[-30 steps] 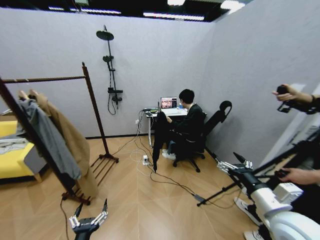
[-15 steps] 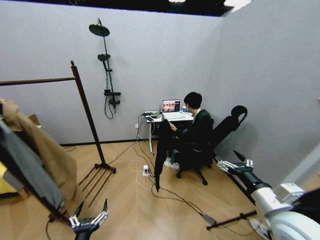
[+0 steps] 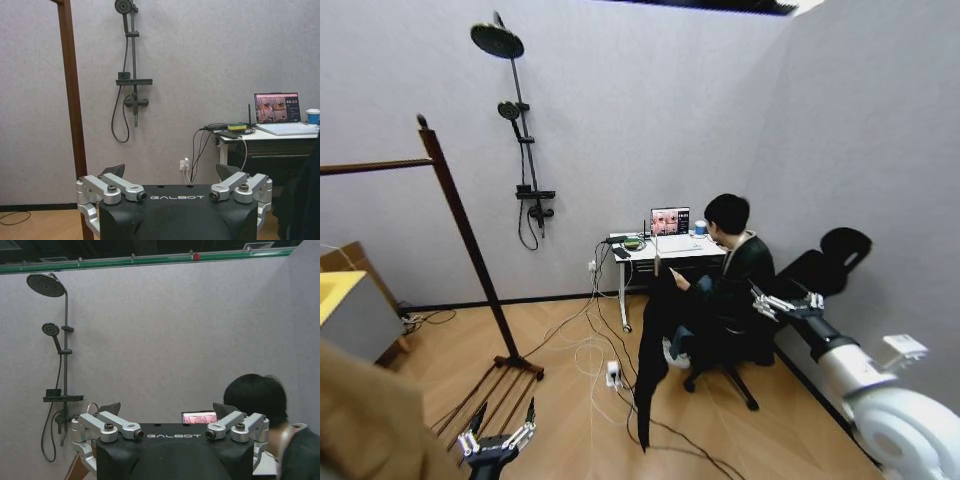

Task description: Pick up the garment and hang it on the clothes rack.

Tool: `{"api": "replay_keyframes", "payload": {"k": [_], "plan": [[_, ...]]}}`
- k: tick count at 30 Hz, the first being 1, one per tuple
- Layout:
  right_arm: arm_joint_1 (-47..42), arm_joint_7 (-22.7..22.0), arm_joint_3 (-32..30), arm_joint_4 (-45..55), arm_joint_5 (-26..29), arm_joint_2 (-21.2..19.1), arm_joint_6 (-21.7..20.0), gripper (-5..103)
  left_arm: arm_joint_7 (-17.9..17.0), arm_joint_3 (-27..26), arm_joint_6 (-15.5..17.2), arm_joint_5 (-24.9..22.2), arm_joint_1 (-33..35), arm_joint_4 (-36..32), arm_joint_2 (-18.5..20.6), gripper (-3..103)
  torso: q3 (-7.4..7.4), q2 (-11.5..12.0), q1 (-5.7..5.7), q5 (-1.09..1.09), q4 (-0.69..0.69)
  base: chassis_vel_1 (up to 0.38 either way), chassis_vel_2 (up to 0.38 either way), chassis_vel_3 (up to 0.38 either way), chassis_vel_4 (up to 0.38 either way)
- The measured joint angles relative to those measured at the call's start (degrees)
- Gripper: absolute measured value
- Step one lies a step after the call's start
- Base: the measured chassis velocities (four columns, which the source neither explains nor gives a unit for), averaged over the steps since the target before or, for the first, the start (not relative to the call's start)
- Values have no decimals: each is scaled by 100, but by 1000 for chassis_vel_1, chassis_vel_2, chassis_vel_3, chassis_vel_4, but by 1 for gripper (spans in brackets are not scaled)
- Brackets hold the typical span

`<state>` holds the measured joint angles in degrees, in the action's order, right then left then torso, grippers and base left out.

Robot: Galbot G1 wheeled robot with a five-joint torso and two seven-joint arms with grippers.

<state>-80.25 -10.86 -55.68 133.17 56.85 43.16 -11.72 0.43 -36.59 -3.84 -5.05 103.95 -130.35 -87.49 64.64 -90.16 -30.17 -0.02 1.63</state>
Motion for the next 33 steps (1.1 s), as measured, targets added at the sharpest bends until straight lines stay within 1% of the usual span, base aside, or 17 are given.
{"api": "replay_keyframes", "payload": {"k": [1, 4, 8, 12, 14, 15, 16, 17, 19, 20, 22, 23, 26, 29, 30, 32, 33], "plan": [[91, 148, 64, -34, 4, -100, -22, 100, -2, -1, 0, 0, 0, 0, 0, 100, 0, 0, 0, 4, 0, -268, 286, 299, -255], [180, 273, 196, -23, 32, -172, -50, 100, -2, -1, 0, 0, -1, 0, 0, 100, 2, 2, -7, 2, -1, -250, 244, 183, -221], [205, 321, 300, 72, 101, -179, -128, 100, -1, -1, 0, 0, -1, 0, 1, 100, 1, 2, -6, 1, 1, -157, 169, 10, -62], [607, 517, 764, 6, 83, -287, -300, 100, -2, -2, 0, 0, 0, 0, 0, 100, -2, -2, 7, 1, 0, 0, 3, -12, 57], [809, 511, 972, -51, 58, -293, -324, 100, -1, 0, 0, 0, 0, 0, 0, 100, -4, -4, 11, 2, 4, 50, -112, -58, 69], [1072, 425, 1255, -117, 21, -279, -366, 100, 0, -1, 0, 0, 1, 0, 0, 100, -4, -6, 12, 4, 4, 50, -85, -90, 54], [1072, 425, 1255, -117, 21, -279, -366, 100, 0, -1, 0, 0, 1, 0, 0, 100, -4, -6, 12, 4, 4, 50, -85, -90, 54], [1512, 175, 1754, -226, -29, -182, -468, 100, -1, -1, 0, 0, 1, 0, 0, 100, -4, -6, 12, 2, 4, 53, -85, -59, 50], [2053, -287, 2398, -356, -58, 21, -656, 100, -3, -3, 0, 0, 1, 0, -1, 100, -3, -5, 10, 2, 0, 18, -15, -30, 15], [2053, -287, 2398, -356, -58, 21, -656, 100, -3, -3, 0, 0, 1, 0, -1, 100, -3, -5, 10, 2, 0, 0, 0, 0, 0], [2600, -803, 3046, -562, -80, 279, -810, 100, -3, -2, 0, 0, 0, 0, 0, 100, 0, -1, 3, 1, 0, 0, 0, 0, 0], [2600, -803, 3046, -562, -80, 279, -810, 100, -3, -2, 0, 0, 0, 0, 0, 100, 0, -1, 3, 1, 0, 0, 0, 0, 0], [3311, -1348, 3787, -884, -43, 527, -938, 102, -3, -2, 0, 0, 0, 0, 0, 100, 0, 0, 0, 1, 0, 0, 0, 0, 0], [3573, -1567, 4048, -1001, -26, 596, -1002, 100, -2, -2, 0, 0, 0, 0, 1, 100, 0, 0, 0, 1, 1, 0, 0, 0, 0], [3868, -1827, 4356, -1124, 2, 696, -1079, 99, -1, -2, 0, 0, 0, 0, 0, 100, 0, 0, 1, 2, 0, 0, 0, 0, 0], [3971, -1924, 4480, -1159, 12, 740, -1113, 99, -2, -2, 0, 0, 0, 0, 0, 100, 0, 0, 1, 2, 0, 0, 0, 0, 0], [4177, -2161, 4763, -1225, 17, 846, -1188, 98, -2, -2, 0, 0, 0, 0, 0, 100, -1, -1, 2, 1, 0, 0, 0, 0, 0]]}}
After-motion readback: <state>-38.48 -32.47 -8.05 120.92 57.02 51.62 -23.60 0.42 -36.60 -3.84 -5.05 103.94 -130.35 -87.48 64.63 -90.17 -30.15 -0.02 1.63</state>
